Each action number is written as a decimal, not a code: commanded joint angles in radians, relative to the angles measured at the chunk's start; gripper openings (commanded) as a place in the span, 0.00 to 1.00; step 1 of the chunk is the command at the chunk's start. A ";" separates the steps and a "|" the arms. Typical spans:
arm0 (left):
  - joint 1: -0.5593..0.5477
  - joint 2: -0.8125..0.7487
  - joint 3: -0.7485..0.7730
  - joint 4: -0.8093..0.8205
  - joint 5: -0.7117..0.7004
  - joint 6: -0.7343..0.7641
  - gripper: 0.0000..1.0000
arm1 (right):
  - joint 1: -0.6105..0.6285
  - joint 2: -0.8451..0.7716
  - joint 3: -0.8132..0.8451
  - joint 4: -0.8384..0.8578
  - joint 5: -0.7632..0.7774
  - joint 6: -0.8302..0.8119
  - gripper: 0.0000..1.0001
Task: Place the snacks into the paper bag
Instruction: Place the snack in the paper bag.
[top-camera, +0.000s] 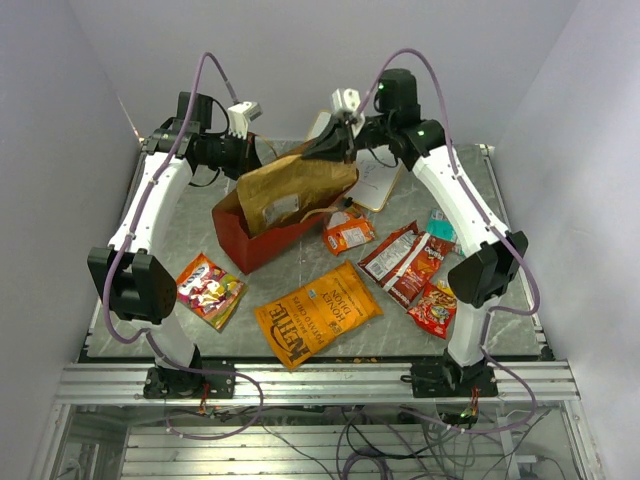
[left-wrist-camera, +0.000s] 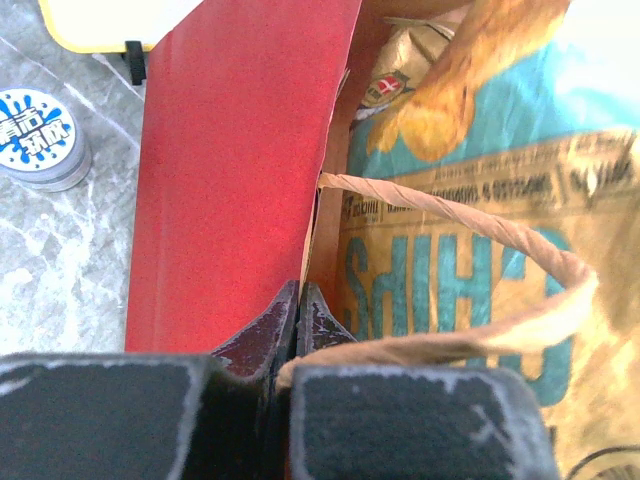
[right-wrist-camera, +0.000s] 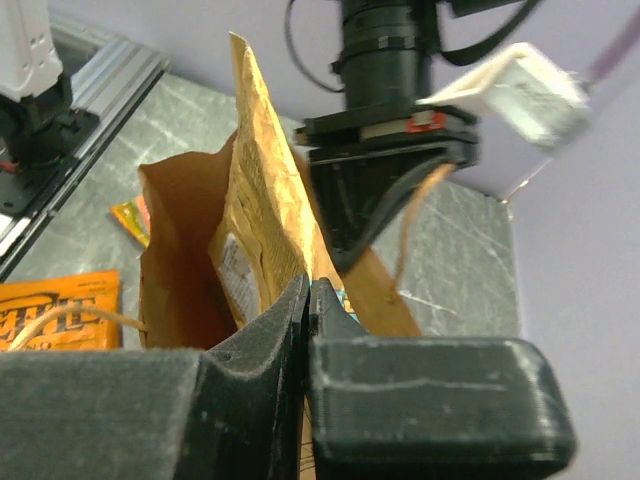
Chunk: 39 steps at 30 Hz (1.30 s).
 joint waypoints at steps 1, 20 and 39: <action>-0.009 -0.004 0.029 0.008 -0.038 0.002 0.07 | 0.085 -0.069 -0.061 -0.250 0.080 -0.333 0.00; -0.009 0.016 0.042 -0.012 -0.105 0.030 0.07 | 0.142 -0.085 -0.222 -0.344 0.239 -0.612 0.00; -0.009 0.041 0.033 -0.017 -0.138 0.062 0.07 | 0.144 -0.095 -0.216 -0.339 0.278 -0.532 0.14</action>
